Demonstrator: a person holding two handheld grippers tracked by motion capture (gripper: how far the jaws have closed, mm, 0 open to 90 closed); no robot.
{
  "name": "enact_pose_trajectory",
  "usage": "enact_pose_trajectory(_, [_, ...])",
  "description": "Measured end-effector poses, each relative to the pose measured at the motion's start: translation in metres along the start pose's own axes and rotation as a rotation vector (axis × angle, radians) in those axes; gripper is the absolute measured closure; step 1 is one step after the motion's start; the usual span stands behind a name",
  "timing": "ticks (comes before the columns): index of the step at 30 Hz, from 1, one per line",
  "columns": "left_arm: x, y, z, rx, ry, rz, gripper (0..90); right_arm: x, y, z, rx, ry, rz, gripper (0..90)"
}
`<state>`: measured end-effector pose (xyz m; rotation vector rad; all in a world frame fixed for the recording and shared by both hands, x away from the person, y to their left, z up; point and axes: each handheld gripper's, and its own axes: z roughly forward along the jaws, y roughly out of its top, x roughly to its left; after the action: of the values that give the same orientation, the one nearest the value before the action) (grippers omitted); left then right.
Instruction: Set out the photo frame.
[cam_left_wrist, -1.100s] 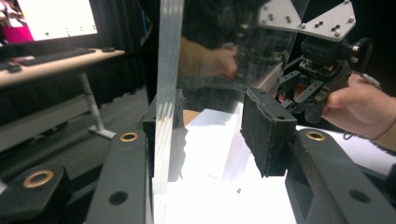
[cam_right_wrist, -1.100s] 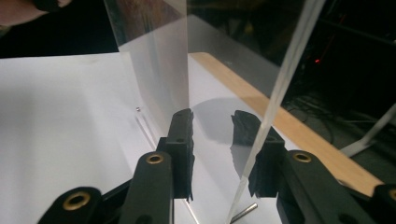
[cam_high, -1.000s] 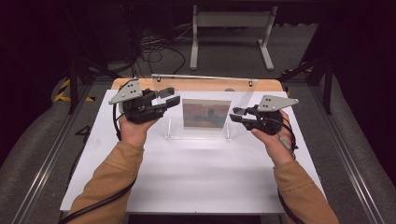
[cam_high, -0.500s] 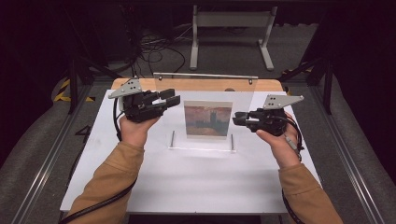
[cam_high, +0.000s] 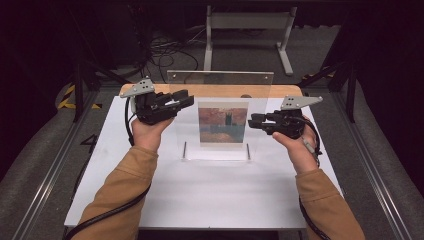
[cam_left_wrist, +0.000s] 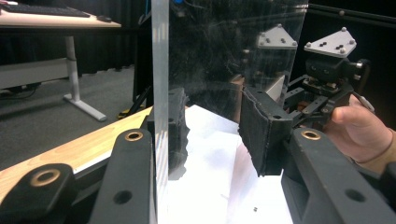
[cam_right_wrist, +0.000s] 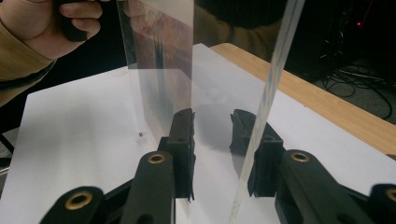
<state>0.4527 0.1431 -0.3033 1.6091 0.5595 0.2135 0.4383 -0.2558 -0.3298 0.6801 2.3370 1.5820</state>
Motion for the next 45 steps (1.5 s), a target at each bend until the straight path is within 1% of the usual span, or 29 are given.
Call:
enact_pose_trajectory(1, [0.001, 0.000, 0.000, 0.001, 0.001, -0.007, 59.0, -0.001, 0.000, 0.000, -0.002, -0.001, 0.002, 67.2])
enact_pose_trajectory(4, [0.005, 0.000, 0.002, -0.003, 0.005, -0.009, 59.0, -0.003, 0.000, 0.003, -0.010, -0.007, 0.005, 66.5])
enact_pose_trajectory(8, [0.007, -0.002, 0.004, 0.001, 0.026, 0.015, 57.5, -0.004, 0.001, 0.005, -0.019, -0.021, 0.003, 65.6])
enact_pose_trajectory(13, [0.007, -0.002, 0.005, 0.010, 0.032, 0.029, 56.6, -0.003, 0.002, 0.006, -0.021, -0.036, -0.003, 64.2])
enact_pose_trajectory(14, [0.008, -0.003, 0.005, 0.011, 0.035, 0.044, 56.5, -0.003, 0.002, 0.006, -0.020, -0.042, -0.005, 63.8])
enact_pose_trajectory(15, [0.007, -0.003, 0.005, 0.010, 0.030, 0.035, 55.9, -0.002, 0.001, 0.006, -0.021, -0.046, -0.006, 63.5])
enact_pose_trajectory(17, [0.006, -0.004, 0.005, 0.016, 0.030, 0.040, 52.7, -0.001, 0.001, 0.006, -0.025, -0.058, -0.016, 59.8])
enact_pose_trajectory(18, [0.006, -0.005, 0.005, 0.014, 0.032, 0.040, 49.6, 0.000, 0.001, 0.005, -0.026, -0.066, -0.017, 57.5])
enact_pose_trajectory(20, [0.005, -0.006, 0.004, 0.017, 0.040, 0.048, 43.4, 0.000, 0.000, 0.003, -0.034, -0.067, -0.010, 52.6])
enact_pose_trajectory(21, [0.004, -0.006, 0.003, 0.013, 0.044, 0.048, 39.5, 0.000, -0.001, 0.002, -0.038, -0.065, -0.002, 48.7])
enact_pose_trajectory(22, [0.004, -0.007, 0.001, 0.015, 0.056, 0.062, 35.6, 0.001, -0.002, 0.001, -0.041, -0.068, 0.006, 44.7])
enact_pose_trajectory(23, [0.003, -0.008, -0.001, 0.016, 0.062, 0.064, 32.5, 0.002, -0.002, 0.000, -0.045, -0.077, 0.009, 40.7])
enact_pose_trajectory(25, [0.001, -0.009, -0.007, 0.021, 0.071, 0.075, 28.2, 0.003, -0.004, -0.004, -0.052, -0.093, 0.010, 35.7])
enact_pose_trajectory(28, [-0.002, -0.013, -0.017, 0.036, 0.091, 0.089, 25.5, 0.005, -0.005, -0.011, -0.052, -0.110, 0.000, 32.7])
enact_pose_trajectory(29, [-0.003, -0.014, -0.022, 0.042, 0.097, 0.105, 24.8, 0.006, -0.006, -0.015, -0.049, -0.119, -0.002, 31.8])
enact_pose_trajectory(31, [-0.005, -0.017, -0.030, 0.051, 0.110, 0.122, 23.8, 0.009, -0.009, -0.023, -0.039, -0.141, -0.002, 31.0])
enact_pose_trajectory(34, [-0.009, -0.023, -0.040, 0.066, 0.110, 0.115, 22.7, 0.012, -0.012, -0.032, -0.032, -0.160, -0.003, 30.5])
enact_pose_trajectory(35, [-0.010, -0.025, -0.044, 0.076, 0.113, 0.128, 22.2, 0.013, -0.013, -0.036, -0.030, -0.168, -0.002, 30.1])
enact_pose_trajectory(37, [-0.013, -0.031, -0.051, 0.096, 0.118, 0.136, 21.2, 0.015, -0.017, -0.044, -0.033, -0.182, 0.001, 28.0])
enact_pose_trajectory(39, [-0.016, -0.037, -0.057, 0.111, 0.121, 0.135, 19.8, 0.017, -0.022, -0.051, -0.054, -0.204, -0.003, 27.0])
enact_pose_trajectory(40, [-0.018, -0.042, -0.061, 0.120, 0.118, 0.128, 19.2, 0.018, -0.024, -0.053, -0.053, -0.204, 0.001, 28.4])
enact_pose_trajectory(41, [-0.018, -0.046, -0.064, 0.128, 0.119, 0.132, 18.5, 0.019, -0.028, -0.057, -0.050, -0.195, 0.008, 30.0])
enact_pose_trajectory(42, [-0.018, -0.050, -0.067, 0.138, 0.119, 0.131, 17.6, 0.020, -0.030, -0.059, -0.049, -0.193, 0.010, 29.8])
enact_pose_trajectory(43, [-0.018, -0.055, -0.070, 0.142, 0.122, 0.120, 17.1, 0.021, -0.033, -0.061, -0.044, -0.199, 0.007, 29.8])
enact_pose_trajectory(44, [-0.019, -0.060, -0.073, 0.156, 0.125, 0.109, 16.7, 0.022, -0.036, -0.063, -0.035, -0.201, 0.013, 29.8])
enact_pose_trajectory(45, [-0.018, -0.064, -0.077, 0.168, 0.131, 0.118, 16.5, 0.023, -0.039, -0.066, -0.029, -0.201, 0.022, 29.9])
